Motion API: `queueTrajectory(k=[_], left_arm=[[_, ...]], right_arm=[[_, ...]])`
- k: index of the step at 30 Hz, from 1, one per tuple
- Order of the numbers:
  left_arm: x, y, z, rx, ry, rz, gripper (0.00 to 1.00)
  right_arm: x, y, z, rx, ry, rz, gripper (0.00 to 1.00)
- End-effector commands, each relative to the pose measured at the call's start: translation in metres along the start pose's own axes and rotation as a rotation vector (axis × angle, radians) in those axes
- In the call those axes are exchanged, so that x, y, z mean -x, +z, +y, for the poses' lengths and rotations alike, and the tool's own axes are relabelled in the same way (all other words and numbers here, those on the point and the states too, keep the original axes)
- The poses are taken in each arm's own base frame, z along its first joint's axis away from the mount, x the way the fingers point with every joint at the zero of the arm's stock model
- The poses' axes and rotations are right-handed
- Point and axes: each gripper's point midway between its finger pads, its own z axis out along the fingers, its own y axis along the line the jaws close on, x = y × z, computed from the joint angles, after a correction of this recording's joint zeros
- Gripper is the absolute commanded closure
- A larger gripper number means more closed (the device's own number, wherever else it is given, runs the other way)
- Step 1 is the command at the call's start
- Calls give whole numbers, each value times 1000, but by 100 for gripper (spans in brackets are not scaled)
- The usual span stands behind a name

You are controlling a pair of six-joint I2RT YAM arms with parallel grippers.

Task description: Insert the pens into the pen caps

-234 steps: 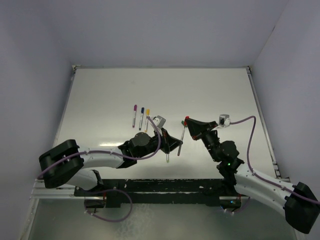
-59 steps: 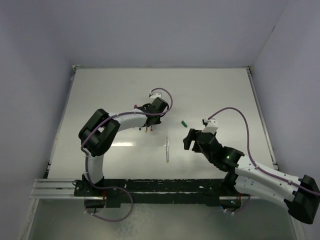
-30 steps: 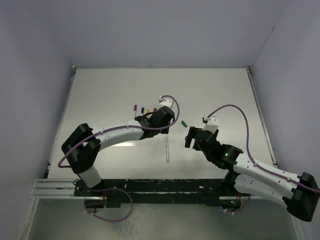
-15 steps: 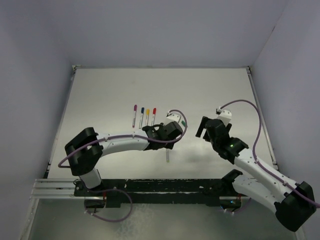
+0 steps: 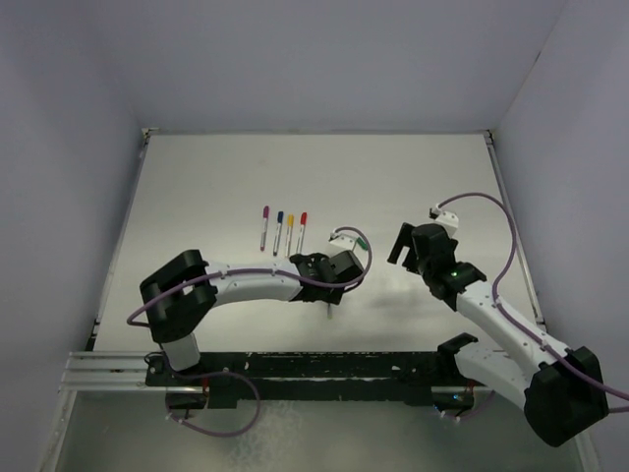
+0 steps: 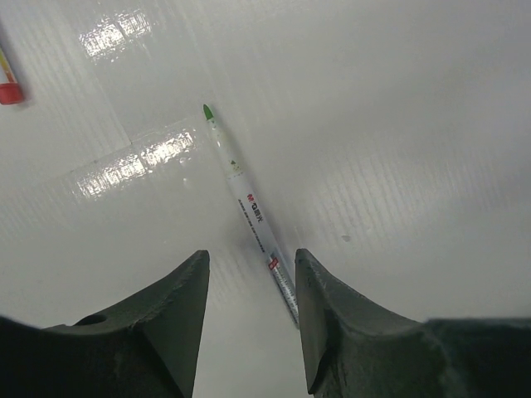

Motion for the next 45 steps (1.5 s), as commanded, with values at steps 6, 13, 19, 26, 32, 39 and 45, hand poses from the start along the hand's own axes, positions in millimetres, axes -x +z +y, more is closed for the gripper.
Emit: queueTrajectory(k=[6,13,19,26,32,39,45], left_arm=[[-12,9,-5,26,-17,55,50],[-19,14,-8,38,1,105,50],[-31,14,-2,69,28,170,51],[-46,8,15,103,50,250,52],[-47,12,22,52,28,289,54],[-44,22,25,4,-5,314,56],[-53,31,27,13,16,349,60]], right_arm=[[10,5,11,77,30,-23,8],[9,4,11,93,29,-32,8],[15,-2,11,105,37,-58,8],[15,-3,14,117,49,-47,8],[13,1,10,86,42,-33,8],[18,0,9,69,36,-39,8],[20,-1,6,55,40,-45,8]])
